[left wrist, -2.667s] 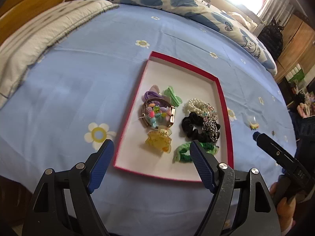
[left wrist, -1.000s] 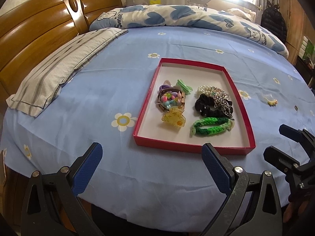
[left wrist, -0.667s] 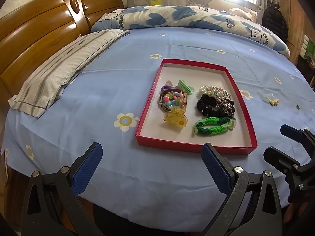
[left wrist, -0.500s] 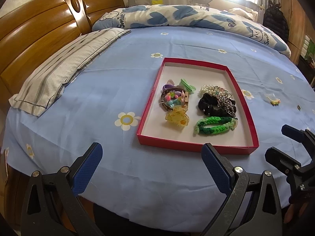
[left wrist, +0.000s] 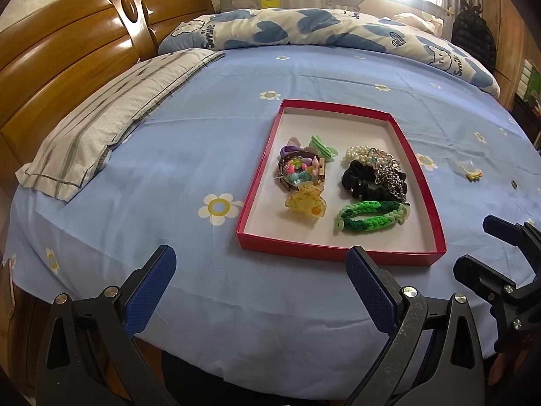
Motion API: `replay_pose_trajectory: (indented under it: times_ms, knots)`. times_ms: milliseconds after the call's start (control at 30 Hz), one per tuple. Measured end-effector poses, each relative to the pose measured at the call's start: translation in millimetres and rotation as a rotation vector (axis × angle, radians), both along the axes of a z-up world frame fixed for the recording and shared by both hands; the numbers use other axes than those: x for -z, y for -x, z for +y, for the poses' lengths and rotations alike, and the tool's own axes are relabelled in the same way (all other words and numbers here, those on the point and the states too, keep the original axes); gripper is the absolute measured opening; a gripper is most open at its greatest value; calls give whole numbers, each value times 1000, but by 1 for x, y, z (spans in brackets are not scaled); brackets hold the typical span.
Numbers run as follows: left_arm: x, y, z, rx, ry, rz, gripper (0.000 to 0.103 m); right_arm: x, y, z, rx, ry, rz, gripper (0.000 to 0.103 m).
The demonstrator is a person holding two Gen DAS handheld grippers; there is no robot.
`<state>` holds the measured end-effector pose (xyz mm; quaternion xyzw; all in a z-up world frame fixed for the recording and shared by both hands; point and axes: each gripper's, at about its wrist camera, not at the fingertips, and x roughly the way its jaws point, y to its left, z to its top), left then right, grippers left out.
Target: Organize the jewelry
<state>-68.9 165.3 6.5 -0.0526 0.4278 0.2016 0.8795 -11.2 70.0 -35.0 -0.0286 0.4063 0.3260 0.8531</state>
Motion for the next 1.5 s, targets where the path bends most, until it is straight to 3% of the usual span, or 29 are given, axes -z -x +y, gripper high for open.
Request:
replay_pose_trajectory:
  times_ms: [1500]
  knots:
    - [5, -1, -2, 5, -9, 10, 101, -5, -2, 2, 5, 0, -2, 103]
